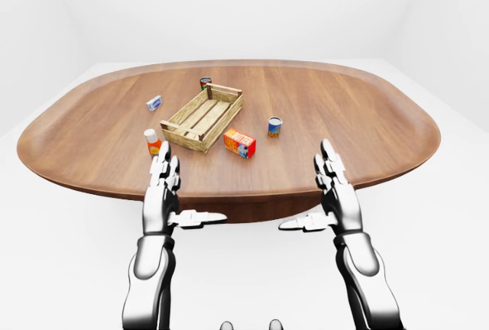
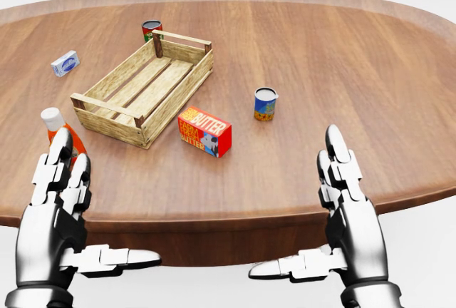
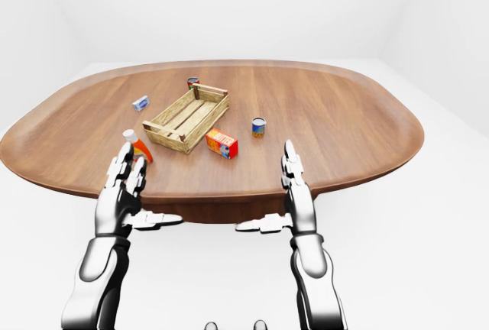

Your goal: Pick up the butter and put it in the tray.

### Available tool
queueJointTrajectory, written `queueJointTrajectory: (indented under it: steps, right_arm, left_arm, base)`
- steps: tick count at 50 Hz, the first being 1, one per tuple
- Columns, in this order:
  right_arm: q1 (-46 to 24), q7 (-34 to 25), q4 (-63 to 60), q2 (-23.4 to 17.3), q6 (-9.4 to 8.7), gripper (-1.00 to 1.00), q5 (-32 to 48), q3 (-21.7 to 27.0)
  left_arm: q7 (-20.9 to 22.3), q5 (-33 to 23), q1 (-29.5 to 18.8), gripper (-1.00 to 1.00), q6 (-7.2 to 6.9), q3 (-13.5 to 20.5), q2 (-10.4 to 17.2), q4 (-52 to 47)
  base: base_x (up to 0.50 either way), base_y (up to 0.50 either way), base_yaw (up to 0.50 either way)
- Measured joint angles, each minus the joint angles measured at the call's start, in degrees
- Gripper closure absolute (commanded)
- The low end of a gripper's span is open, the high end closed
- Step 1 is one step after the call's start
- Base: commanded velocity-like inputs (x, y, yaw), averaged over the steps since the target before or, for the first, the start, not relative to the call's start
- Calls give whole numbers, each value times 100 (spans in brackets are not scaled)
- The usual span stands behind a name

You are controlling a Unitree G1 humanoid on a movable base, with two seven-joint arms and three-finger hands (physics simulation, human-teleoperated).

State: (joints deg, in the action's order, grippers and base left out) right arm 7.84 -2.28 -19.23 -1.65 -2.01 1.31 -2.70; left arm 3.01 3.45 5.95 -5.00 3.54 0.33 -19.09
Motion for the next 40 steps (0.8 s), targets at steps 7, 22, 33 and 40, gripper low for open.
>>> queueJointTrajectory:
  steps: [7,22,33,40]
  right_arm:
    - [340,40,-681,30,-213,-100,193,-160]
    - [1085,209,-2049,-5,-299,-100,583,-643]
    - [1395,346,-2561,-115,-299,-100,852,-899]
    - [1489,382,-2718,-158,-299,-100,975,-929]
  left_arm:
    - [109,75,258,-100,0,59,3,-598]
    - [343,202,717,-100,0,197,-33,-1572]
    - [415,251,800,-100,0,268,-49,-1776]
    - [426,260,795,-100,0,269,-71,-1782]
  base:
    - [0,0,0]
    - [0,0,0]
    - [0,4,0]
    - [0,50,0]
